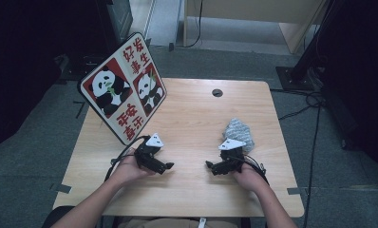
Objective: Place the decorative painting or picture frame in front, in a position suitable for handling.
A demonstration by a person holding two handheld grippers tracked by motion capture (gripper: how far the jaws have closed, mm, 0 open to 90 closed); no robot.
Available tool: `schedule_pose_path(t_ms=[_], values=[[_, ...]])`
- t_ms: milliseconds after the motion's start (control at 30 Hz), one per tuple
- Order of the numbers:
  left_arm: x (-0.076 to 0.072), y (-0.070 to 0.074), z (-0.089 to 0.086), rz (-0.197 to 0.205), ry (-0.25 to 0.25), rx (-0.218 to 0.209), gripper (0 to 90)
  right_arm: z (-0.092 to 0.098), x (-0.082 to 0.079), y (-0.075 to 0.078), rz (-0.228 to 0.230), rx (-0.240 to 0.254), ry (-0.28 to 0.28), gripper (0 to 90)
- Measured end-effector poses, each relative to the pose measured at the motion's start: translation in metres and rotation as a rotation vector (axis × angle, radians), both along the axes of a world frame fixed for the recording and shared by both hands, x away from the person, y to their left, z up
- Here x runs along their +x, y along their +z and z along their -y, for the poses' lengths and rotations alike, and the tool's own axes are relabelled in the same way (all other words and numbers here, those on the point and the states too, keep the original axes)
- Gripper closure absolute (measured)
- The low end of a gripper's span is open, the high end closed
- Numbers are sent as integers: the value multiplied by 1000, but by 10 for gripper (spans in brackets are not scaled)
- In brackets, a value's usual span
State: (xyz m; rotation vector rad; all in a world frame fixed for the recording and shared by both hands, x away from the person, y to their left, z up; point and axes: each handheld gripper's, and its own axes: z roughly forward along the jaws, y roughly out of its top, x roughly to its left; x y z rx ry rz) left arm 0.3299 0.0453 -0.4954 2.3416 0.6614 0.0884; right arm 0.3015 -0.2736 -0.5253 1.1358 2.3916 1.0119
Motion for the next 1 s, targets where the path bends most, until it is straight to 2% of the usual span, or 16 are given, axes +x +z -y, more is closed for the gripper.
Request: schedule_pose_path(t_ms=[233, 267, 333, 500, 800, 1000], values=[[1, 11, -6, -36, -14, -17, 68, 0, 0, 0, 1, 0, 0, 0], [0, 14, -9, -40, -30, -17, 123, 0, 0, 0, 1, 1, 1, 0], [0, 17, -11, -33, -38, -8, 131, 0, 0, 0, 2, 1, 1, 0], [-2, 24, -17, -46, -42, -21, 135, 1, -1, 0, 3, 1, 4, 0], [-4, 38, -35, -34, -36, -51, 154, 1, -1, 0, 4, -2, 8, 0], [-7, 46, -51, -20, -5, -80, 162, 2, -2, 0, 2, 0, 9, 0]])
